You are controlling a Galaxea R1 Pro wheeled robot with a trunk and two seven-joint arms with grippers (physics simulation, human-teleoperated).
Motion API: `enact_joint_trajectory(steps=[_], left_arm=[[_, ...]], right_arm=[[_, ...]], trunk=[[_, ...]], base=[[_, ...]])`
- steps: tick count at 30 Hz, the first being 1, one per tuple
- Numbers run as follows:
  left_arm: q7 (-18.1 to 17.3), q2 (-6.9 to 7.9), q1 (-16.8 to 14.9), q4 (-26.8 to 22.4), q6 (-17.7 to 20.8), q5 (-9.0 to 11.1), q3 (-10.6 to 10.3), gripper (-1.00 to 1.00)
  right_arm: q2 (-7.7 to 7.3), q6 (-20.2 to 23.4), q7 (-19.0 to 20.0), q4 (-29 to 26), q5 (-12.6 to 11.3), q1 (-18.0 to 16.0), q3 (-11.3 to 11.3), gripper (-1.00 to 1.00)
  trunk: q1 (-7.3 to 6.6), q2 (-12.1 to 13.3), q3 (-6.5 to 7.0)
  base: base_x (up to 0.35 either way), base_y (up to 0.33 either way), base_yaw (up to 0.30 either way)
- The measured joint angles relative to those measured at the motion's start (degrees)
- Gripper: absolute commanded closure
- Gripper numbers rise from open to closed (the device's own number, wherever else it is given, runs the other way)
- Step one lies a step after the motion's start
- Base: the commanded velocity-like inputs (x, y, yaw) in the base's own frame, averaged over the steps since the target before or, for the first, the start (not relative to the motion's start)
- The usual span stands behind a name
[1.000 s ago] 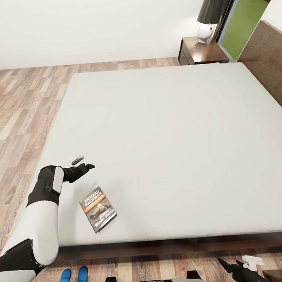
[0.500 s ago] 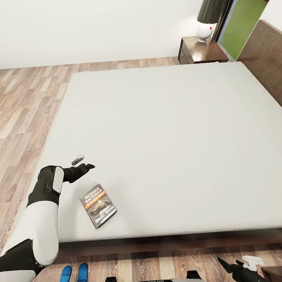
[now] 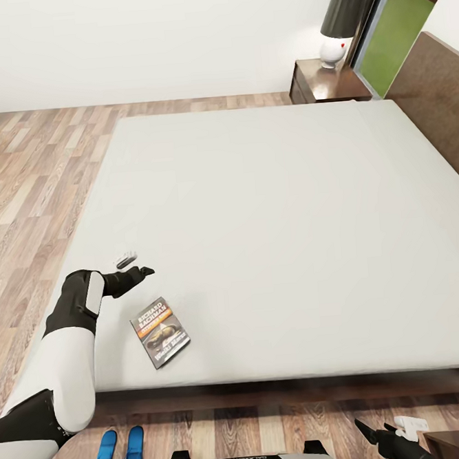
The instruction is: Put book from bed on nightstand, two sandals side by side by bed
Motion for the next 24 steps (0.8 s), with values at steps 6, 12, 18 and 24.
enact_joint_trajectory(steps=[6,12,18,24], left_arm=[[0.0,-0.01,0.0,0.0,0.0,0.0,0.0,-1.00],[0.0,0.00,0.1,1.6,-0.1,-0.1,0.1,-1.00],[0.0,0.00,0.1,2.9,-0.3,-0.1,0.1,-1.00],[0.0,0.07,0.1,3.2,-1.0,-0.2,0.1,-1.00]], right_arm=[[0.00,0.0,0.0,0.0,0.0,0.0,0.0,-1.00],[0.00,0.0,0.0,0.0,0.0,0.0,0.0,-1.00],[0.00,0.0,0.0,0.0,0.0,0.0,0.0,-1.00],[0.00,0.0,0.0,0.0,0.0,0.0,0.0,-1.00]], trunk=[[0.00,0.0,0.00],[0.00,0.0,0.00],[0.00,0.0,0.00],[0.00,0.0,0.00]], base=[[-0.001,0.000,0.000],[0.000,0.000,0.000],[0.000,0.000,0.000],[0.000,0.000,0.000]])
